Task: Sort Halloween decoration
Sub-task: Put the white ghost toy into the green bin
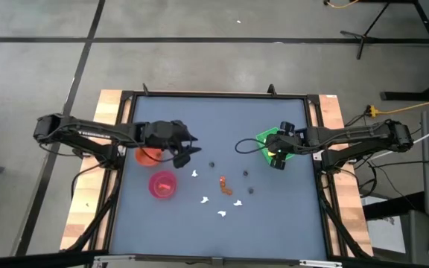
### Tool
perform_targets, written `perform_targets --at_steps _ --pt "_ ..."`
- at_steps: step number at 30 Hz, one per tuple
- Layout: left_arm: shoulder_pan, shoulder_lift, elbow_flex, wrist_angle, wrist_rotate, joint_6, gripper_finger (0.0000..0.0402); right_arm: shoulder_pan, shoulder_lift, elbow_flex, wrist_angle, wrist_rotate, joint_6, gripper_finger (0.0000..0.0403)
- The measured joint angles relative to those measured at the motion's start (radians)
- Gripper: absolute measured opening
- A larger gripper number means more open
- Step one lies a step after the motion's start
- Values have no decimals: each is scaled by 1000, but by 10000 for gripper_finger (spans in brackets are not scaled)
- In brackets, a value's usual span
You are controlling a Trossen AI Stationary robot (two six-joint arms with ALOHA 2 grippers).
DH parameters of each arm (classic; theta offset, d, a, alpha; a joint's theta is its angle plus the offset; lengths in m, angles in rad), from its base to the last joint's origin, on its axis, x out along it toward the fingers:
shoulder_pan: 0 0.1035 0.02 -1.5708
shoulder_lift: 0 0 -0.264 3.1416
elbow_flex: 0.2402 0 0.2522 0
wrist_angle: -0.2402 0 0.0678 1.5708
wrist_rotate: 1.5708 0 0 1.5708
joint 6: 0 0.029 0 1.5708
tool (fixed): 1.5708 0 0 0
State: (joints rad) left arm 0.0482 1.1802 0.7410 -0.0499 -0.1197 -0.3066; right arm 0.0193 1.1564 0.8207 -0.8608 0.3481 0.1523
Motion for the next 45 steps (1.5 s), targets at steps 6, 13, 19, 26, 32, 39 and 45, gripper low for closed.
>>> perform_targets --at_steps 6,13,19,26,32,39,45 --pt "-80 100 -1 154 36 54 199 0 0 0 3 0 0 191" --pt "-165 240 -1 313 36 206 199 0 0 0 4 0 0 191" --pt "-214 355 -1 423 36 317 199 0 0 0 5 0 0 191" --pt "-236 433 -1 411 35 292 199 0 0 0 6 0 0 191" --pt "-235 439 0 296 -36 157 199 0 0 0 7 0 0 191" --pt "-235 439 0 178 -59 -4 199 0 0 0 7 0 0 191" --pt "-235 439 0 39 -82 -87 199 0 0 0 7 0 0 191"
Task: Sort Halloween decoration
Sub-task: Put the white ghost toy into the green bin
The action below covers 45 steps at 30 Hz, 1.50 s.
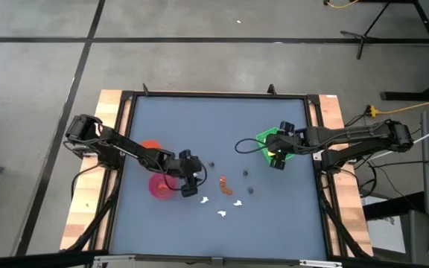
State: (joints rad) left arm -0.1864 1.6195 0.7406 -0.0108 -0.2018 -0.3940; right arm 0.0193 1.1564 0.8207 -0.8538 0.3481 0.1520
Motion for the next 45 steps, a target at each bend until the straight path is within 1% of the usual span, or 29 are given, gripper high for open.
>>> perform_targets --at_steps 4,6,10,14,18,26,33,45 --pt "0 0 0 -67 -26 -51 199 0 0 0 0 0 0 191" --pt "0 0 0 -87 -28 -65 199 0 0 0 0 0 0 191" --pt "0 0 0 -115 -63 -140 199 0 0 0 0 0 0 191" --pt "0 0 0 -120 -80 -164 199 0 0 0 0 0 0 191" --pt "-1 0 0 -118 -80 -226 199 0 0 0 0 0 0 191" --pt "-9 0 0 -116 -82 -252 199 0 0 0 0 0 0 191" --pt "-30 0 0 -116 -108 -254 199 0 0 0 0 0 0 191" --pt "-32 77 2 -100 -129 -259 199 0 0 0 23 0 0 191"
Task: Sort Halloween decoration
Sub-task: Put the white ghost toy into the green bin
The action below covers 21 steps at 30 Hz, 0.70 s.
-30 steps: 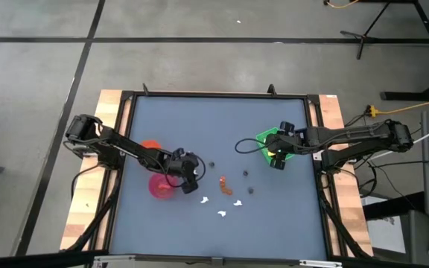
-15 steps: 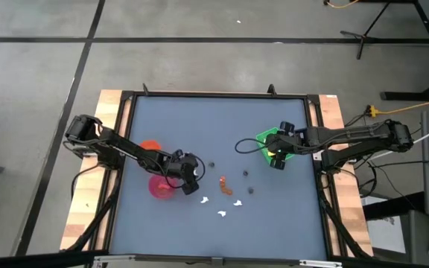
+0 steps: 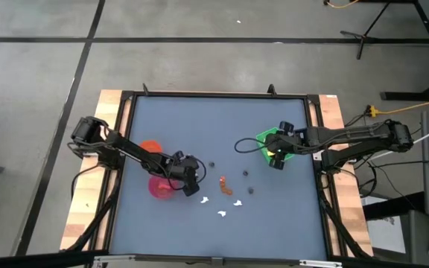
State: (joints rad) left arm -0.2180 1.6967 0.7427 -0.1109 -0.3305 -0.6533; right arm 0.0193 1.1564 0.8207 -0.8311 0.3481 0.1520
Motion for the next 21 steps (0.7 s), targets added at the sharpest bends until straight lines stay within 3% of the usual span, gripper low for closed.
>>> perform_targets --at_steps 7,21 --pt "0 9 1 0 -4 0 194 0 0 0 8 0 0 191" --pt "-1 12 1 0 0 1 131 0 0 0 8 0 0 191"
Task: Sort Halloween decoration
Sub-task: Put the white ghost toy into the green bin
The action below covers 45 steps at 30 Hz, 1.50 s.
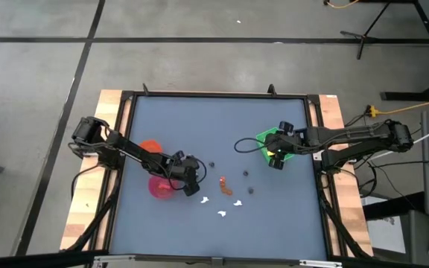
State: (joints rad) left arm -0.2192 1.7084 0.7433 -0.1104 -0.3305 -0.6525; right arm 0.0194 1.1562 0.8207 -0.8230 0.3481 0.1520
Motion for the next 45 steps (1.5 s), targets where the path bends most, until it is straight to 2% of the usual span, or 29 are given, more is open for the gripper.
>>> perform_targets --at_steps 18,45 --pt "0 1 -1 1 6 0 89 0 0 0 0 0 0 191" --pt "1 1 -3 23 3 1 81 0 0 0 0 0 0 191"
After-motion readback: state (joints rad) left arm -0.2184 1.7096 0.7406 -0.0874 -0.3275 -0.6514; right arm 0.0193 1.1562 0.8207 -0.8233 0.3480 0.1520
